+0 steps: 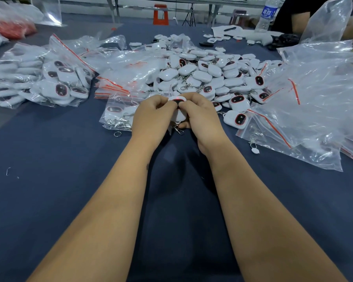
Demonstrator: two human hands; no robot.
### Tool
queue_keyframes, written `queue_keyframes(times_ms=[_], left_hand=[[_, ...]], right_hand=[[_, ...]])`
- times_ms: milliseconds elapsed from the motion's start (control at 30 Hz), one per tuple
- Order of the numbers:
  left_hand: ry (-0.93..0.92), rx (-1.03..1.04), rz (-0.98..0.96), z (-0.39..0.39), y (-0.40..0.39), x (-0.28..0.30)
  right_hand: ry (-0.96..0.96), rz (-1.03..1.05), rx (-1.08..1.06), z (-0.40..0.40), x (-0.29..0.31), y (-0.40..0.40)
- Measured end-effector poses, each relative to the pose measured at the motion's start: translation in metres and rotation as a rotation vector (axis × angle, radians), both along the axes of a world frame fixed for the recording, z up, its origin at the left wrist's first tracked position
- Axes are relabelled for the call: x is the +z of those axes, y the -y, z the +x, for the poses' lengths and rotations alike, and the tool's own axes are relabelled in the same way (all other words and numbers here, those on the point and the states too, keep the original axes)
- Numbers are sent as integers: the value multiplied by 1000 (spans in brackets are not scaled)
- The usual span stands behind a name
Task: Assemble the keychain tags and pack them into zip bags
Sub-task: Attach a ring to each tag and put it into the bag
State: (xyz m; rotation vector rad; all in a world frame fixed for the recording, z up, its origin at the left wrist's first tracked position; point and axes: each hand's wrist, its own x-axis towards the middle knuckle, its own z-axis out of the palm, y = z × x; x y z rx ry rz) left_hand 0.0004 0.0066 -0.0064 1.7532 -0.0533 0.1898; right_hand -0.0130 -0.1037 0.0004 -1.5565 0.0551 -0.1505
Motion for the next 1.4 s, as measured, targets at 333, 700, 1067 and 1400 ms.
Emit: queue_keyframes(times_ms=[333,700,1067,1400], left_hand=[[31,-10,-1,-2,-1,1],[87,8,4,-3,2,0],[127,66,50,-4,1,-1],[227,72,35,-13,5,5]], right_hand=[[-4,37,6,-2,2,0],[32,73,35,-1,0,0],[174,711,65,1,7,4],[102,278,-74,5,1,-4]])
